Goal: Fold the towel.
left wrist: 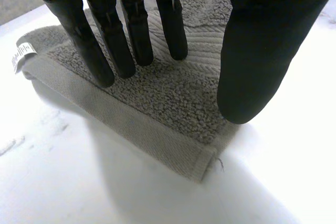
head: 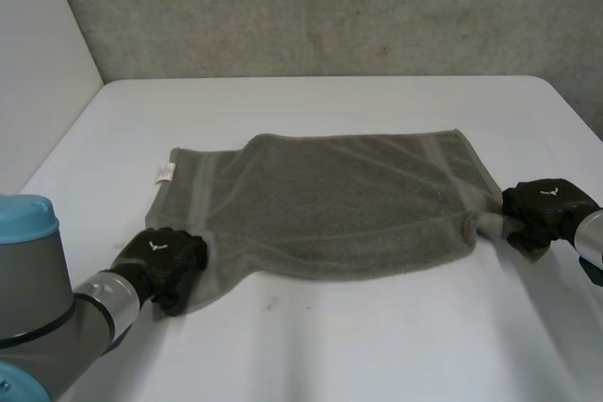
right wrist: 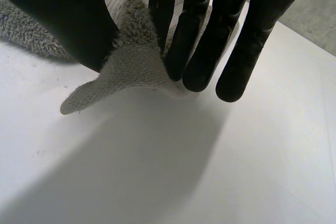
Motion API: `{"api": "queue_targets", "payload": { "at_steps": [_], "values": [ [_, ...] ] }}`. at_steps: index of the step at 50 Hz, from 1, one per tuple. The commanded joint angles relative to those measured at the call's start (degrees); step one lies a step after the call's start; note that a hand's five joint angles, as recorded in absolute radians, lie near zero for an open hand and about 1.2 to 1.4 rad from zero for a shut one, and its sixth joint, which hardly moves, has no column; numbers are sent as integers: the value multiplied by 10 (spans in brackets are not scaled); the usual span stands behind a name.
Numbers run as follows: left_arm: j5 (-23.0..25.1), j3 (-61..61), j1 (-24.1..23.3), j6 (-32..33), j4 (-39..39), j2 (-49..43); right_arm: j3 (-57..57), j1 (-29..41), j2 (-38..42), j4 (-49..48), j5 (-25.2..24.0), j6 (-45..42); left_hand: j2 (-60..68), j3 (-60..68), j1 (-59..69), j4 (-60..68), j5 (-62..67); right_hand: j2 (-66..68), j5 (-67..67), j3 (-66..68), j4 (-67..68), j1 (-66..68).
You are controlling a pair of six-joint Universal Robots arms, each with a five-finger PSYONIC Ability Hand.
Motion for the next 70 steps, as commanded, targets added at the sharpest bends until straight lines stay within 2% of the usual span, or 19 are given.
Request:
{"api": "queue_targets", "payload": {
  "at_steps": [1, 17, 19, 20, 22, 23, 25, 43, 49, 56, 59, 68, 70],
  "values": [
    [1, -3, 0, 0, 18, -14, 2, 1, 0, -1, 0, 0, 40, 39, 38, 40, 40, 128, 161, 120, 114, 176],
    [1, 5, 0, 24, 46, -44, 2, 1, 1, -1, 0, 0, 70, 70, 69, 70, 71, 128, 161, 120, 114, 176],
    [1, 5, 0, 24, 56, -45, 3, 1, 1, -2, 0, 0, 159, 158, 157, 159, 159, 128, 161, 120, 114, 176],
    [1, 5, 0, 24, 56, -45, 3, 1, 1, -2, 0, 0, 159, 159, 158, 159, 160, 128, 161, 120, 114, 176],
    [1, 5, 0, 24, 70, -44, 3, 1, 1, -2, 0, 0, 298, 298, 297, 298, 299, 128, 161, 120, 114, 176],
    [1, 5, 0, 24, 70, -44, 3, 1, 1, -2, 0, 0, 299, 298, 297, 299, 299, 128, 161, 120, 114, 176],
    [-1, 7, 1, 24, 83, -42, 3, 1, 1, -2, 0, 0, 463, 462, 461, 463, 463, 128, 161, 120, 114, 176],
    [-2, 7, 1, 24, 84, 22, -3, -1, -3, 5, -1, 0, 464, 463, 462, 463, 464, 128, 161, 120, 114, 176],
    [0, 5, 12, 24, 36, 96, -10, -5, -82, 64, 2, -21, 464, 463, 462, 463, 464, 128, 161, 120, 114, 176],
    [5, 32, 42, 23, -72, 221, -43, -7, -196, 248, 4, -152, 464, 463, 462, 463, 464, 128, 161, 120, 114, 176],
    [7, 46, 44, 24, -105, 257, -55, -7, -235, 293, 11, -186, 464, 463, 462, 463, 464, 128, 161, 120, 114, 176],
    [8, 43, 56, 46, -175, 265, -58, -26, -260, 332, 11, -238, 464, 463, 462, 463, 464, 128, 161, 120, 114, 176],
    [8, 27, 74, 64, -175, 258, -46, -35, -247, 339, 12, -254, 464, 463, 462, 463, 464, 128, 161, 120, 114, 176]
  ]
}}
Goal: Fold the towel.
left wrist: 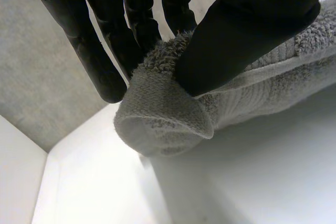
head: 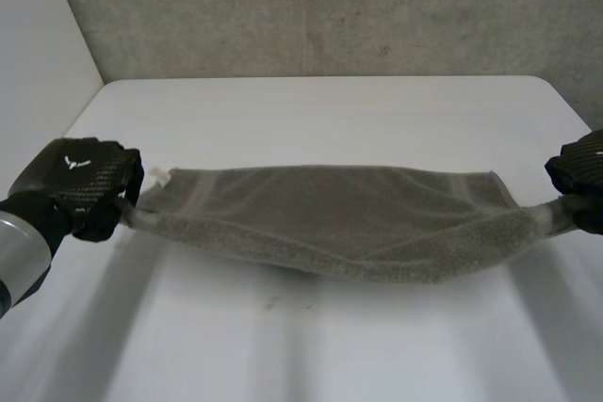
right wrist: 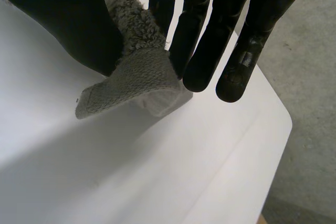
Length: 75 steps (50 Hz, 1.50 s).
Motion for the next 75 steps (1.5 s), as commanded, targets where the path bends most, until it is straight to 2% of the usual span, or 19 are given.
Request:
{"api": "queue_targets", "payload": {
  "at_steps": [1, 10, 15, 18, 23, 28, 34, 40, 45, 52, 53, 54, 55, 56, 57, 58, 65, 73, 75],
  "values": [
    [1, -22, 24, 32, -22, -13, 15, -23, 13, 12, 1, -31, 104, 106, 129, 103, 112, 128, 159, 120, 114, 177],
    [31, -20, 47, 40, 52, -121, 12, -16, 139, -3, 49, -49, 104, 106, 129, 103, 112, 128, 159, 120, 114, 177],
    [28, 18, 32, 33, 129, -214, -25, 23, 227, -72, 67, -1, 104, 106, 129, 103, 112, 128, 159, 120, 114, 177],
    [28, 32, 24, 32, 143, -237, -55, 37, 265, -108, 72, 43, 104, 106, 129, 103, 112, 128, 159, 120, 114, 177],
    [17, 107, 3, 33, 180, -331, -99, 65, 315, -154, 85, 90, 104, 106, 129, 103, 112, 128, 159, 120, 114, 177],
    [-17, 162, -3, 33, 186, -392, -137, 85, 354, -195, 103, 110, 104, 106, 129, 103, 112, 128, 159, 120, 114, 177],
    [-31, 226, -9, 33, 186, -458, -190, 112, 404, -243, 127, 120, 104, 106, 129, 103, 112, 128, 159, 120, 114, 177],
    [-32, 252, -11, 34, 208, -485, -217, 126, 430, -286, 138, 125, 104, 106, 129, 103, 112, 128, 159, 120, 114, 177],
    [-33, 266, -14, 35, 259, -497, -247, 138, 464, -320, 162, 124, 104, 106, 129, 103, 112, 128, 159, 120, 114, 177],
    [-32, 278, -20, 36, 270, -513, -280, 144, 495, -334, 177, 124, 104, 106, 129, 103, 112, 128, 159, 120, 114, 177],
    [-31, 280, -25, 37, 270, -517, -286, 144, 502, -335, 178, 125, 104, 106, 129, 103, 112, 9, 40, 0, -5, 57],
    [-31, 280, -25, 37, 270, -517, -286, 144, 502, -335, 178, 125, 104, 106, 129, 103, 112, 8, 39, -1, -6, 56],
    [-29, 280, -29, 39, 271, -521, -292, 144, 507, -336, 183, 125, -41, -39, -15, -42, -32, -367, -336, -376, -381, -319],
    [-30, 280, -32, 40, 271, -523, -296, 148, 510, -337, 192, 125, -412, -410, -386, -413, -404, -572, -541, -580, -586, -523],
    [-30, 280, -32, 40, 271, -523, -296, 148, 510, -337, 192, 125, -416, -414, -390, -416, -407, -572, -541, -580, -586, -523],
    [-30, 280, -34, 41, 272, -523, -300, 151, 512, -340, 203, 128, -596, -594, -571, -597, -588, -572, -541, -580, -586, -523],
    [-32, 284, -34, 40, 295, -499, -306, 153, 478, -376, 234, 163, -596, -594, -570, -597, -587, -572, -541, -580, -586, -523],
    [-34, 256, -32, 35, 302, -425, -252, 146, 382, -388, 219, 231, -587, -585, -562, -588, -579, -572, -541, -580, -586, -523],
    [-31, 226, -32, 36, 299, -392, -221, 144, 345, -384, 197, 234, -564, -562, -538, -565, -555, -572, -541, -580, -586, -523]
  ]
}}
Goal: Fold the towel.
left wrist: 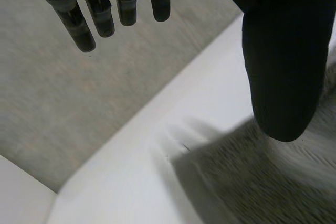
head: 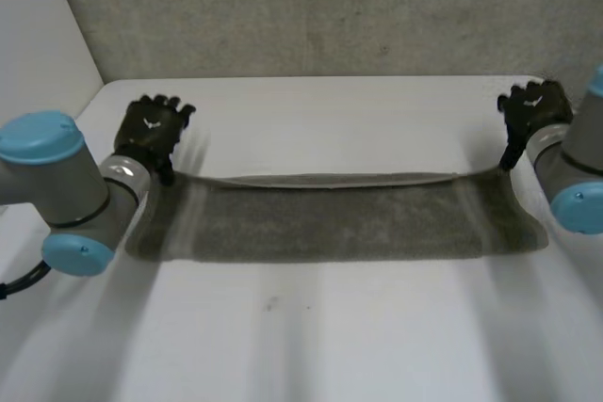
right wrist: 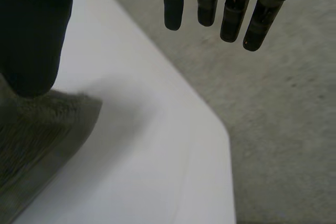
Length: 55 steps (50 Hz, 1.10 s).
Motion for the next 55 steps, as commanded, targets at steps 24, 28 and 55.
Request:
{"api": "queue_targets", "payload": {
  "at_steps": [24, 28, 55],
  "values": [
    [6, -241, 1, -4, -70, 173, 386, -147, -207, 10, -244, -30, 72, 72, 68, 71, 55, 25, 22, 38, 29, 21],
    [6, -244, 0, -5, -70, 174, 411, -157, -206, -15, -258, -47, 69, 68, 64, 68, 52, 39, 35, 51, 42, 35],
    [7, -254, -5, -5, -69, 174, 392, -192, -125, -107, -278, -87, 63, 63, 59, 63, 46, 662, 659, 675, 666, 658]
  ]
}}
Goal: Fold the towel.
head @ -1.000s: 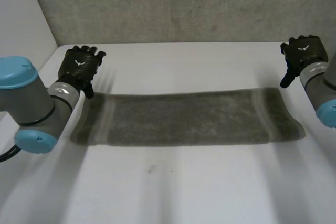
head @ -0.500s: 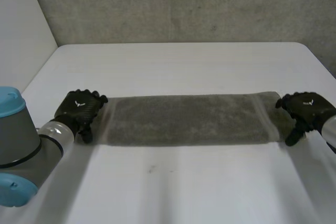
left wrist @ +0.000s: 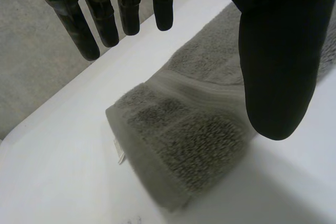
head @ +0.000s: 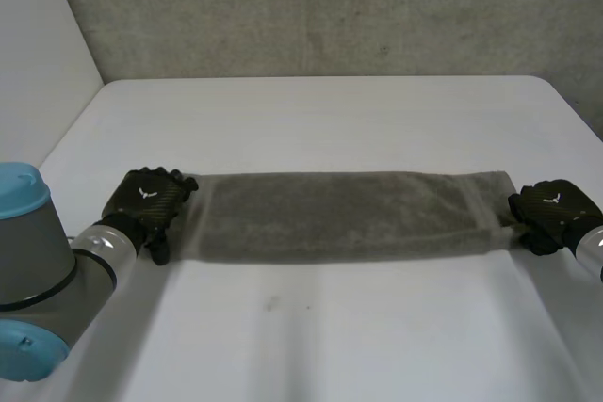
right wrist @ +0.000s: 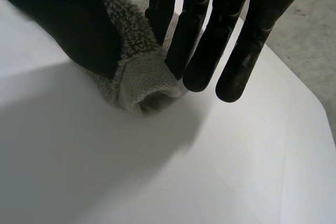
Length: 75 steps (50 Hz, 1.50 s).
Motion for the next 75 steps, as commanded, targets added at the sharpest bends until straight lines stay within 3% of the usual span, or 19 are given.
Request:
{"api": "queue_targets", "payload": {
  "at_steps": [1, 10, 16, 27, 29, 30, 32, 35, 43, 45, 46, 47, 48, 49, 56, 60, 65, 71, 75],
  "values": [
    [-1, 0, 1, 0, 0, 0, -16, -21, 13, -7, 10, 0, 8, 7, 6, 8, 9, 131, 171, 128, 128, 200],
    [-2, -3, 6, 0, -1, 10, -62, -95, -1, 5, 39, -17, 5, 4, 2, 5, 6, 131, 171, 128, 128, 200],
    [-3, -3, 8, 0, -1, 21, -102, -91, -17, 30, 71, -26, -9, -10, -11, -9, -7, 131, 171, 128, 128, 200],
    [-6, 3, 6, -2, -1, 62, -198, 179, -40, 41, 119, 11, -37, -38, -40, -37, -36, 131, 171, 128, 128, 200],
    [-7, 4, 7, -10, 0, 78, -226, 286, -15, 24, 135, 10, -39, -40, -42, -39, -38, 131, 171, 128, 128, 200],
    [-7, 4, 7, -11, 0, 78, -226, 287, -15, 24, 135, 10, -39, -40, -42, -39, -38, 131, 171, 128, 128, 200],
    [-7, 5, 8, -33, 0, 92, -246, 385, 22, -4, 136, 10, -44, -45, -47, -44, -43, 131, 171, 128, 128, 200],
    [-8, 7, 9, -57, 0, 100, -256, 461, 62, -31, 133, 13, -46, -47, -48, -46, -44, 131, 171, 128, 128, 200],
    [-7, 8, 5, -73, -1, 100, -270, 572, 172, -48, 110, 14, -44, -45, -47, -44, -43, 131, 171, 128, 128, 200],
    [-7, 8, 5, -73, -1, 100, -267, 572, 173, -48, 110, 15, -44, -45, -47, -44, -43, 27, 67, 24, 23, 96],
    [-6, 9, 3, -73, 1, 95, -268, 571, 172, -48, 117, 18, -44, -45, -47, -44, -43, -220, -181, -224, -224, -152],
    [-6, 13, -1, -73, 4, 91, -268, 571, 172, -48, 117, 18, -44, -45, -47, -44, -43, -223, -183, -226, -227, -154],
    [-6, 13, -1, -73, 4, 91, -269, 570, 165, -49, 125, 19, -44, -45, -47, -44, -43, -528, -488, -531, -531, -459],
    [-5, 19, -5, -74, 4, 88, -267, 569, 154, -48, 132, 30, -44, -45, -47, -44, -43, -569, -529, -572, -572, -500],
    [-7, 69, -57, -85, 6, 46, -230, 486, 62, -33, 180, 142, -41, -42, -43, -41, -39, -569, -529, -572, -572, -500],
    [-8, 105, -87, -133, 6, 12, -196, 447, 20, -9, 182, 199, -34, -35, -37, -34, -33, -569, -529, -572, -572, -500],
    [-16, 139, -125, -166, 5, -48, -98, 358, -27, 32, 167, 233, -31, -31, -33, -31, -29, -569, -529, -572, -572, -500],
    [-84, 155, -151, -160, 0, -123, -34, 317, -30, 28, 135, 226, -31, -31, -33, -31, -29, -569, -529, -572, -572, -500],
    [-108, 154, -152, -145, 1, -142, 5, 287, -30, 12, 106, 221, -32, -33, -35, -32, -31, -382, -342, -385, -386, -313]
  ]
}}
